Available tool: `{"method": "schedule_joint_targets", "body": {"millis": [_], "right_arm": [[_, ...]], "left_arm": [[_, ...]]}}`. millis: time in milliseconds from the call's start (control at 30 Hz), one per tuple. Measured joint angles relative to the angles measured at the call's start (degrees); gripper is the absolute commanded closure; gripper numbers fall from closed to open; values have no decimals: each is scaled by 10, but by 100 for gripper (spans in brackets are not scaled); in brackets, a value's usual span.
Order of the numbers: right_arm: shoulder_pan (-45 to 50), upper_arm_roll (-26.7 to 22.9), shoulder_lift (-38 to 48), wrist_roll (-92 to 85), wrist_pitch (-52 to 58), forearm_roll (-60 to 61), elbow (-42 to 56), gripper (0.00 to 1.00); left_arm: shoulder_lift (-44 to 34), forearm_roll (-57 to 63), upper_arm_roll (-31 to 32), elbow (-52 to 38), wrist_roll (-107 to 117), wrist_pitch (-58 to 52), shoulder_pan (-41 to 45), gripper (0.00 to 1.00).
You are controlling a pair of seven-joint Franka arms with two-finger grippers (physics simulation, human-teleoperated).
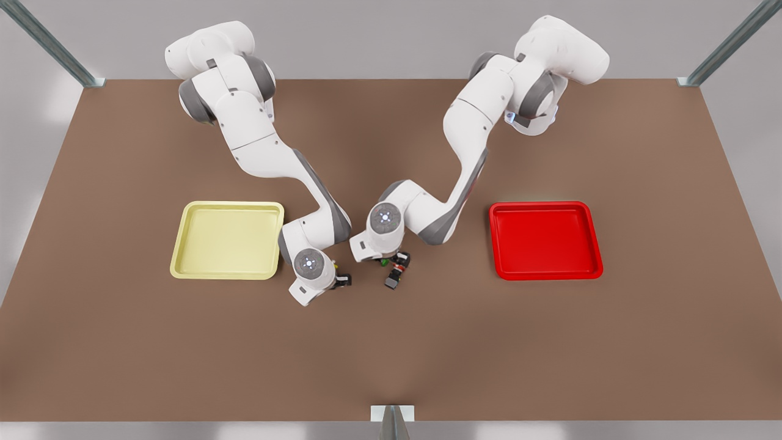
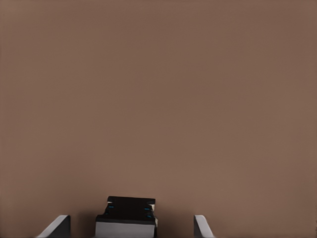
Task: Place the switches on the corresponding trays according to their colors
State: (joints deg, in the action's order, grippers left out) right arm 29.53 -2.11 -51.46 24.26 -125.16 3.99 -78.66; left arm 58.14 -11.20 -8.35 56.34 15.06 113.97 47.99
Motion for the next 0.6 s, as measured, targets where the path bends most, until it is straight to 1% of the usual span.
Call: {"method": "schedule_joint_targets", "body": {"millis": [67, 133, 167, 200, 267, 367, 467, 600], "right_arm": [[0, 0, 0, 0, 1, 0, 0, 20], [0, 0, 0, 0, 1, 0, 0, 26], [-1, -1, -1, 0, 0, 0, 0, 26], [-1, -1, -1, -1, 0, 0, 0, 29], [-1, 0, -1, -1, 0, 0, 0, 34], [0, 0, 0, -1, 0, 0, 0, 35], [0, 0, 0, -2, 1, 0, 1, 40], [0, 0, 0, -2, 1, 0, 2, 42]], "left_arm": [[15, -17, 0, -5, 24, 20, 2, 0], [20, -34, -1, -8, 29, 32, 12, 0], [20, -50, -13, -8, 30, 33, 22, 0], [20, -64, -30, -7, 29, 34, 36, 0], [20, -69, -30, -8, 24, 39, 40, 0], [20, -56, -37, -8, 22, 52, 42, 0], [20, -62, -37, -8, 23, 52, 44, 0], [21, -59, -39, -8, 20, 53, 46, 0]]}}
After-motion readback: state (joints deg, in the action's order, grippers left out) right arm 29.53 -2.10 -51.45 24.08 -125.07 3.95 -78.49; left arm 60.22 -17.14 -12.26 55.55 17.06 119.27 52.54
